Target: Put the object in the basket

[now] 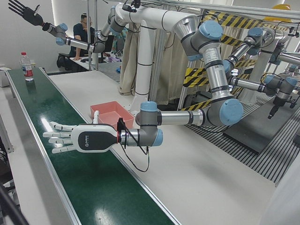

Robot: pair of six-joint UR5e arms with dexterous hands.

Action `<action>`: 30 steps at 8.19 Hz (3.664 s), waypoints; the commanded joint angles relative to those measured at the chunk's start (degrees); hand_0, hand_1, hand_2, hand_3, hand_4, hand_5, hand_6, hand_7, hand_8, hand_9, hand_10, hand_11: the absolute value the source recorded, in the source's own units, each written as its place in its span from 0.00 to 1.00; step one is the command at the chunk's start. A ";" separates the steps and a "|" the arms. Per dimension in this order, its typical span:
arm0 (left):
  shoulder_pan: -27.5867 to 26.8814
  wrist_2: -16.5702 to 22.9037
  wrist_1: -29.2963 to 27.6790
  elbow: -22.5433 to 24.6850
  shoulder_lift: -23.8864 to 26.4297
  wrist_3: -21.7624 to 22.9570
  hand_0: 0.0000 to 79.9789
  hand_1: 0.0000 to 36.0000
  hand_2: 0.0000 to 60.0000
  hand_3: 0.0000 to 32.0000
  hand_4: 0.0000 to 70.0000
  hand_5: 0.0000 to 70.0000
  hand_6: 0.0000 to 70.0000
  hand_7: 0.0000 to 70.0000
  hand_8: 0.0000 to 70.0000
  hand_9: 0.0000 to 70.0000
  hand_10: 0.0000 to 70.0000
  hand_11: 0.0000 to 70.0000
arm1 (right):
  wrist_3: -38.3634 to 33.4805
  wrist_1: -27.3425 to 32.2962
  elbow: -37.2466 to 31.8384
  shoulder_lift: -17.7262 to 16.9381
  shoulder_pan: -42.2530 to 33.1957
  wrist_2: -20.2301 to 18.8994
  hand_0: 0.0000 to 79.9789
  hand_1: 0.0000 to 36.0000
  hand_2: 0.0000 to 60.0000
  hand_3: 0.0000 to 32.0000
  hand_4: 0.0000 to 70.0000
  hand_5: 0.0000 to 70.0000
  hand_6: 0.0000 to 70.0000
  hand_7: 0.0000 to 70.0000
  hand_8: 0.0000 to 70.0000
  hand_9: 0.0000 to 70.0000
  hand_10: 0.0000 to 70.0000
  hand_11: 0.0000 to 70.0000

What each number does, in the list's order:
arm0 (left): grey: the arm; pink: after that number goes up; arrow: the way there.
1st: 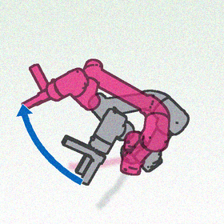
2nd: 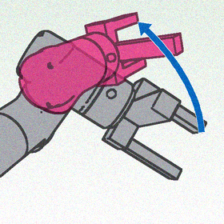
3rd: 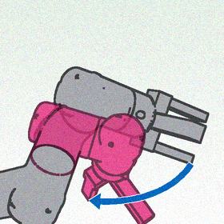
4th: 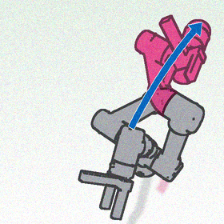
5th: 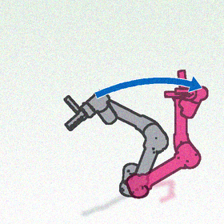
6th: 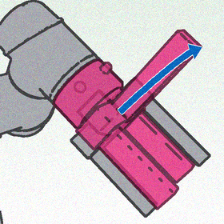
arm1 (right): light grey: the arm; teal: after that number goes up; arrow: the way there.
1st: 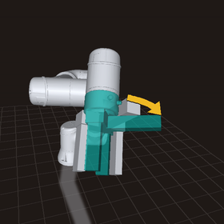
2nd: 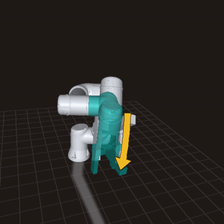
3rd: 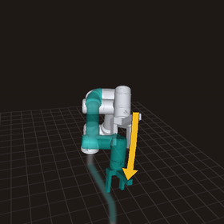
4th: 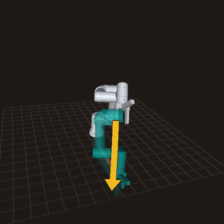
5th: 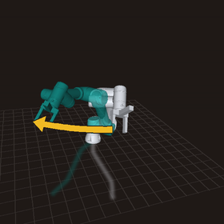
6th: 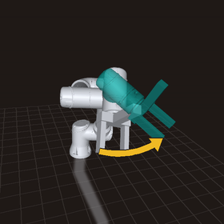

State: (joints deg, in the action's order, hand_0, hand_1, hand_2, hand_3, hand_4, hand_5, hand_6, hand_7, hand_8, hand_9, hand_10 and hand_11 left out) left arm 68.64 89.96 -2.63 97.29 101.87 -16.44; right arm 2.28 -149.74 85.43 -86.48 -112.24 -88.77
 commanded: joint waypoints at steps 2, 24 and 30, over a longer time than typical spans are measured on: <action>0.01 0.04 -0.01 0.09 0.00 -0.09 0.68 0.16 0.00 0.33 0.00 0.34 0.06 0.03 0.14 0.15 0.05 0.10 | 0.00 0.07 0.00 0.00 0.00 0.00 0.00 0.00 0.00 0.00 0.00 0.00 0.00 0.00 0.00 0.00 0.00 0.00; 0.71 0.12 -0.01 0.09 0.00 -0.09 0.68 0.16 0.00 0.32 0.00 0.36 0.07 0.04 0.17 0.18 0.06 0.11 | 0.00 0.07 0.00 0.00 0.00 0.00 0.00 0.00 0.00 0.00 0.00 0.00 0.00 0.00 0.00 0.00 0.00 0.00; 0.71 0.21 -0.01 0.09 0.00 -0.09 0.67 0.16 0.00 0.33 0.00 0.36 0.07 0.04 0.18 0.18 0.06 0.11 | 0.00 -0.02 0.00 0.00 0.00 0.00 0.00 0.00 0.00 0.00 0.00 0.00 0.00 0.00 0.00 0.00 0.00 0.00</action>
State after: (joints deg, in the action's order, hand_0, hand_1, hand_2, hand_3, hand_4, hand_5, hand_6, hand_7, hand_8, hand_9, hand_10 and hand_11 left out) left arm 69.37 90.11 -2.64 97.38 101.86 -16.52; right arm 2.28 -149.71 85.43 -86.48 -112.24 -88.77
